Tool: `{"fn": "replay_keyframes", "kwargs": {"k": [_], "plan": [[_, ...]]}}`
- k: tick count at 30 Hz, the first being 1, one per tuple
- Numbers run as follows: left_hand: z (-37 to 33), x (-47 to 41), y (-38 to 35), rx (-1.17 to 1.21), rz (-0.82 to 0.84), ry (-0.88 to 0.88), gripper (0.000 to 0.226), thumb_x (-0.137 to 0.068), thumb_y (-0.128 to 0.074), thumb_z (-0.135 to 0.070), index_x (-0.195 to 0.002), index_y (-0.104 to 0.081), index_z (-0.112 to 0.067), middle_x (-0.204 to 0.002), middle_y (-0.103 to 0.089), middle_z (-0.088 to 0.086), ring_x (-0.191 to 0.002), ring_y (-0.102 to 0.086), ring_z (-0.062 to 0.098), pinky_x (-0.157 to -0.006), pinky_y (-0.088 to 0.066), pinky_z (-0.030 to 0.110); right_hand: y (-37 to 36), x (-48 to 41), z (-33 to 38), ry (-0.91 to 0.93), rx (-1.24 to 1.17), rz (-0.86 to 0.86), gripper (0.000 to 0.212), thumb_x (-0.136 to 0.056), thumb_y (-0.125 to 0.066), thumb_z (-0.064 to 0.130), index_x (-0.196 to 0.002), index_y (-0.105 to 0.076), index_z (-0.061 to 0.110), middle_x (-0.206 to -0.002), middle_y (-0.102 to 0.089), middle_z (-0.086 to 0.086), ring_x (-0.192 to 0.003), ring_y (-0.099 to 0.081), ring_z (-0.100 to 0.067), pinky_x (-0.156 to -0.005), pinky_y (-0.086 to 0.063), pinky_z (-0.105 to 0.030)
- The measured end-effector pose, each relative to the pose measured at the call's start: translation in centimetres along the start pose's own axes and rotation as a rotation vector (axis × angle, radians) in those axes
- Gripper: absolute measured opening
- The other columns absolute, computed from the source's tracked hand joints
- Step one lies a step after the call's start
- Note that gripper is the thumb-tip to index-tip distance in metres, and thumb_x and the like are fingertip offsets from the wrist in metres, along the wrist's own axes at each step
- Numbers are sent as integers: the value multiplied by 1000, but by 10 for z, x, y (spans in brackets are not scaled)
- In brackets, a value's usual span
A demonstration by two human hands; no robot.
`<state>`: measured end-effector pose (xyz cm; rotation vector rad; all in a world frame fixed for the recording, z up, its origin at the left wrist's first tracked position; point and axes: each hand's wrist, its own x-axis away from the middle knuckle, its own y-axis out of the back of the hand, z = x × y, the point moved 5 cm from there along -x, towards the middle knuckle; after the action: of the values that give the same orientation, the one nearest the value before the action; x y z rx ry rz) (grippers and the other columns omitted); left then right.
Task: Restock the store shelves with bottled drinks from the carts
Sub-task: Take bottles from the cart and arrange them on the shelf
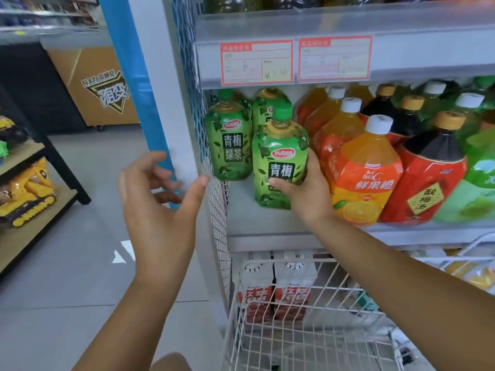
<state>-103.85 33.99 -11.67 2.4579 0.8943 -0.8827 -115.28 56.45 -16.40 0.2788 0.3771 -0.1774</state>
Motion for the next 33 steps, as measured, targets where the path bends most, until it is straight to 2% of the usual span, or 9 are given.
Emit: {"fn": "replay_keyframes", "kwargs": {"k": [4, 9, 12, 15, 20, 23, 27, 29, 33], "plan": [[17, 1, -8, -71, 48, 55, 59, -82, -74, -28, -134, -47, -26, -110, -43, -9, -99, -53, 5, -85, -47, 19, -13, -20, -17, -64, 8, -11, 85, -81, -76, 20, -149, -25, 20, -135, -54, 3, -120, -50, -11, -101, -41, -27], [23, 3, -16, -137, 46, 40, 47, -86, -71, -26, -131, -58, -24, -115, -54, 3, -96, -46, -18, -88, -43, 7, -24, -42, -29, -143, 32, -68, 72, -85, -71, 21, -144, -31, 14, -133, -51, -3, -117, -46, -10, -94, -37, -20], [25, 4, -17, -127, 33, 37, 46, -87, -71, -24, -131, -59, -22, -112, -53, 1, -95, -46, -18, -87, -40, 3, -33, -52, -36, -127, 90, -137, 68, -85, -71, 28, -143, -37, 18, -140, -44, -6, -130, -41, -20, -110, -34, -34], [28, 5, -18, -103, 25, 41, 47, -87, -70, -23, -132, -58, -21, -112, -50, -2, -96, -47, -16, -89, -42, 5, -40, -59, -40, -119, 59, -159, 65, -86, -69, 28, -142, -38, 21, -139, -49, 0, -130, -43, -19, -111, -35, -40], [31, 7, -20, -105, 15, 25, 47, -89, -69, -22, -134, -57, -18, -113, -50, 3, -99, -45, -16, -90, -41, 6, -43, -69, -46, -183, 1, -148, 67, -90, -65, 22, -148, -32, 19, -141, -48, 3, -125, -42, -9, -93, -27, -11], [33, 7, -21, -90, 19, 32, 47, -89, -69, -20, -134, -57, -17, -113, -49, 3, -99, -46, -13, -91, -43, 10, -44, -74, -49, -202, 19, -141, 67, -91, -64, 23, -148, -29, 19, -143, -45, 3, -128, -37, -9, -90, -20, -7], [30, 6, -19, -59, 40, 59, 47, -89, -69, -19, -134, -56, -18, -115, -48, 0, -97, -49, -13, -92, -45, 13, -44, -75, -50, -228, 109, -112, 79, -86, -66, 41, -150, -22, 23, -152, -37, 0, -141, -31, -22, -117, -22, -37], [29, 3, -17, -45, 67, 80, 49, -89, -70, -19, -135, -56, -21, -117, -48, -3, -98, -50, -13, -94, -47, 17, -40, -66, -47, -218, 227, -87, 91, -81, -64, 56, -151, -15, 24, -155, -31, 0, -143, -26, -25, -117, -24, -49], [22, 22, -4, -81, 77, 71, 53, -89, -69, -20, -138, -48, -17, -124, -45, -4, -114, -52, 3, -97, -47, 22, -27, -9, -15, -9, 345, 135, 84, -86, -58, 56, -151, -17, 24, -155, -28, -3, -140, -31, -19, -114, -30, -41]]}}
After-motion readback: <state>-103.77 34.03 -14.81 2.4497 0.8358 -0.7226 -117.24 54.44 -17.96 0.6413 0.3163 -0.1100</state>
